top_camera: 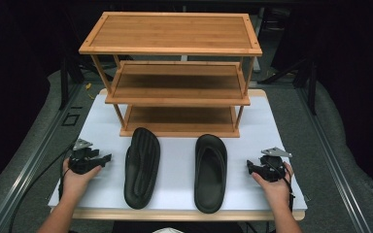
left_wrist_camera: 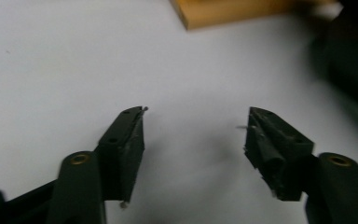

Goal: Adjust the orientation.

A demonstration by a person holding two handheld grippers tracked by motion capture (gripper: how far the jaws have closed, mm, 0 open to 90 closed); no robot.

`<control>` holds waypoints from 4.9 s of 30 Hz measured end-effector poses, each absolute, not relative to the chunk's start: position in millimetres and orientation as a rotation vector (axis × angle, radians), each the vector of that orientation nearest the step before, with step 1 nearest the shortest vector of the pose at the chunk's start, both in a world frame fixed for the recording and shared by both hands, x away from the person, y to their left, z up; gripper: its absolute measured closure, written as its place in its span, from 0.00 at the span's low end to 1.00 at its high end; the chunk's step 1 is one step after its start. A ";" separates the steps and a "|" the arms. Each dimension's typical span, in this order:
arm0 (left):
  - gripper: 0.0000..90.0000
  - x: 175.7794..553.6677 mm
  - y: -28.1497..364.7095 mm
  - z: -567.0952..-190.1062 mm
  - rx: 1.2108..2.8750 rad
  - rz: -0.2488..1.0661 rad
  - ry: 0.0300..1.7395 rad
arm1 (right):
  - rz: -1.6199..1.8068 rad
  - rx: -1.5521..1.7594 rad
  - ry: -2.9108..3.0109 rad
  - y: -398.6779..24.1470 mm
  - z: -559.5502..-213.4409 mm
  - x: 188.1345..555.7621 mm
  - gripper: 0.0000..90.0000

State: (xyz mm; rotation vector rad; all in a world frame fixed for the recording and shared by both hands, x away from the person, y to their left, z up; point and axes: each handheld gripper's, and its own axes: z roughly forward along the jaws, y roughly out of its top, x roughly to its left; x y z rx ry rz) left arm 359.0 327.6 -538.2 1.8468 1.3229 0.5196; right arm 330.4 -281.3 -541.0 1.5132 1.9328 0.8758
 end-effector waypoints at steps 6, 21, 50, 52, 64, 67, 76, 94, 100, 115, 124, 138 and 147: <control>0.44 334.5 323.7 -515.7 1.723 0.594 1.210 | 1.027 1.420 1.804 -279.7 -518.5 308.3 0.39; 0.55 333.9 293.4 -519.2 1.765 0.516 1.177 | 1.061 1.429 1.793 -278.8 -520.0 308.7 0.44; 0.68 331.3 267.1 -515.0 1.817 0.441 1.092 | 1.095 1.431 1.788 -277.2 -518.3 303.5 0.45; 0.68 331.1 266.2 -513.8 1.813 0.439 1.086 | 1.094 1.435 1.796 -278.2 -517.7 302.5 0.45; 0.61 329.3 258.1 -503.6 1.787 0.439 1.055 | 1.116 1.452 1.782 -278.6 -519.1 302.4 0.45; 0.61 328.4 254.4 -501.2 1.776 0.437 1.045 | 1.111 1.454 1.784 -279.2 -518.4 301.7 0.44; 0.57 329.5 242.6 -493.6 1.729 0.400 1.033 | 1.127 1.469 1.771 -281.0 -518.5 301.3 0.44; 0.52 338.7 205.2 -495.8 1.682 0.197 1.000 | 1.146 1.487 1.767 -283.0 -519.6 301.4 0.44; 0.59 335.6 192.2 -492.2 1.699 0.181 0.964 | 1.151 1.492 1.761 -283.7 -519.3 301.2 0.44; 0.81 324.9 172.2 -488.1 1.729 0.093 0.909 | 1.151 1.501 1.763 -286.2 -519.9 301.6 0.44; 0.92 318.1 198.7 -480.5 1.745 0.240 0.962 | 1.154 1.505 1.763 -286.5 -520.3 301.8 0.44; 0.83 323.5 188.9 -504.0 1.839 0.218 0.963 | 1.158 1.517 1.772 -287.2 -521.4 302.7 0.44; 0.65 319.4 210.4 -490.7 1.855 0.348 0.917 | 1.164 1.522 1.764 -287.2 -522.0 302.1 0.44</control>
